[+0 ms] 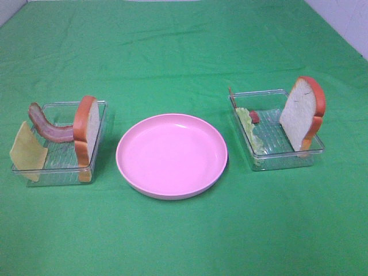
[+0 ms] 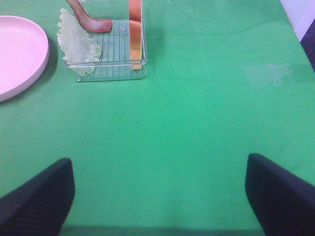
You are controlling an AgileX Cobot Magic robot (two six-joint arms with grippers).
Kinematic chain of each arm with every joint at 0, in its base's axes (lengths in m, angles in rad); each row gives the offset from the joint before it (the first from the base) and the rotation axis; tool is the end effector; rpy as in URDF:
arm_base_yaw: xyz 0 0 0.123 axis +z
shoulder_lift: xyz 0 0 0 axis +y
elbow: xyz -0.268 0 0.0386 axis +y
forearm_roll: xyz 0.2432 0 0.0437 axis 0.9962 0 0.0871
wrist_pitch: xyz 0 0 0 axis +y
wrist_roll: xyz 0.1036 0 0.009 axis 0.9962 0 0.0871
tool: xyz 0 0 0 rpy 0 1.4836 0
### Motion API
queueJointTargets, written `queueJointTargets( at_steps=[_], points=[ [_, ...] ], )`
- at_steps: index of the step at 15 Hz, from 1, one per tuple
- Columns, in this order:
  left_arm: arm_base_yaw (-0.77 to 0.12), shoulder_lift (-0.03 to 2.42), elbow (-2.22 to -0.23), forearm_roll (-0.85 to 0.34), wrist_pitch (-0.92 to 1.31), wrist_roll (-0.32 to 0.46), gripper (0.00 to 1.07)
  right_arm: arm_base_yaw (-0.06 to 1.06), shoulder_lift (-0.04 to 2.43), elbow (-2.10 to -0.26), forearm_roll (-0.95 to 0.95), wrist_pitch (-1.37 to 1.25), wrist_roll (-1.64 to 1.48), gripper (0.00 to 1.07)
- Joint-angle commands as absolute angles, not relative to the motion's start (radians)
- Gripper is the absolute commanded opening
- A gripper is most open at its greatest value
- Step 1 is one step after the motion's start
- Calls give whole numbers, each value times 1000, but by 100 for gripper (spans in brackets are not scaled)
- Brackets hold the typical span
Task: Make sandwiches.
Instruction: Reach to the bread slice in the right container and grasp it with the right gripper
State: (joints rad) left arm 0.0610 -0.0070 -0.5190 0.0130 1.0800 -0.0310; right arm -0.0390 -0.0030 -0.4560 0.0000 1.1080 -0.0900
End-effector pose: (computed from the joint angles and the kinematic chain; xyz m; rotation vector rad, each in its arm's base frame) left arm 0.0129 0.0020 0.2728 -0.0947 2.0355 0.0343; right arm 0.0185 -0.0007 0.2523 -0.0544 2.1329 -0.0759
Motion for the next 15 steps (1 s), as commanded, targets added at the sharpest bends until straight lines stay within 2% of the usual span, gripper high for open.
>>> queueJointTargets(
  at_steps=[1, 9, 11, 13, 15],
  points=[
    [62, -16, -518, 8, 1078, -31, 101, -46, -38, -455, 0, 1098, -95, 91],
    [62, -16, -518, 8, 1078, -31, 101, -46, -24, -469, 0, 1081, -66, 91],
    [62, -9, -518, 8, 1078, -31, 101, -46, 51, -509, 0, 989, -55, 91],
    [62, -9, -518, 8, 1078, -31, 101, -45, 206, -521, 0, 745, -45, 91],
    [62, -9, -518, 8, 1078, -31, 101, -45, 307, -529, 8, 668, -45, 91]
  ],
)
